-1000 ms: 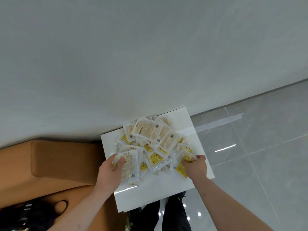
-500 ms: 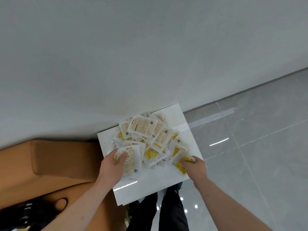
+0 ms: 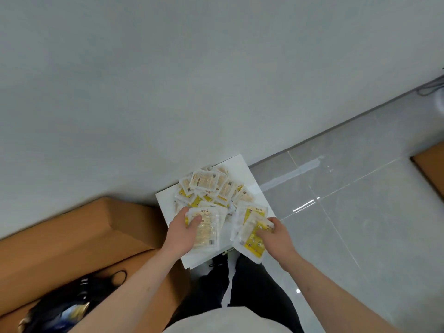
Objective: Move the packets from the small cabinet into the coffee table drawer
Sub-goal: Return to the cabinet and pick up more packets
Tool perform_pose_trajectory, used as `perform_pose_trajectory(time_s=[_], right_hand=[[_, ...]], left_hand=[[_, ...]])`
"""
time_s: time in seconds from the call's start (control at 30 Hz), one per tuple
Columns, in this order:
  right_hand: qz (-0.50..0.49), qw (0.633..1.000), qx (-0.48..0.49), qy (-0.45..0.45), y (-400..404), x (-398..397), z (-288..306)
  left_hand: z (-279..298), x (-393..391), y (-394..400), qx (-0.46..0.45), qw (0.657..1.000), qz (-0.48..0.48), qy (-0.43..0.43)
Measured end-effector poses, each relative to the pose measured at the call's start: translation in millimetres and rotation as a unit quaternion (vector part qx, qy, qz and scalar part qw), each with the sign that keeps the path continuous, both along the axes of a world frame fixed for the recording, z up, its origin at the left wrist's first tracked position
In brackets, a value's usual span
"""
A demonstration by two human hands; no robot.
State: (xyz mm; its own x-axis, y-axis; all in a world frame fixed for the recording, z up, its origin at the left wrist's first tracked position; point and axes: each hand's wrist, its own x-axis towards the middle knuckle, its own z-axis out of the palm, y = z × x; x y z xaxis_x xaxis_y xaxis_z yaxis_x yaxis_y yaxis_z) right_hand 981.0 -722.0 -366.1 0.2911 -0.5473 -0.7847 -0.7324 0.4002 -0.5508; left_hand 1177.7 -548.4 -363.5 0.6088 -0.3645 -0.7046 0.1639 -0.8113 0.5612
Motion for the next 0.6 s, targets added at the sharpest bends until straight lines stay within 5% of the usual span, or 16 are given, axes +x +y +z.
perform_pose_trajectory(time_s=[0.6], right_hand=[[-0.151,0.98,-0.122,-0.049,59.7,-139.8,107.2]], left_hand=[[103.9,-84.9,-14.1,-0.069,0.969,-0.216,-0.094]])
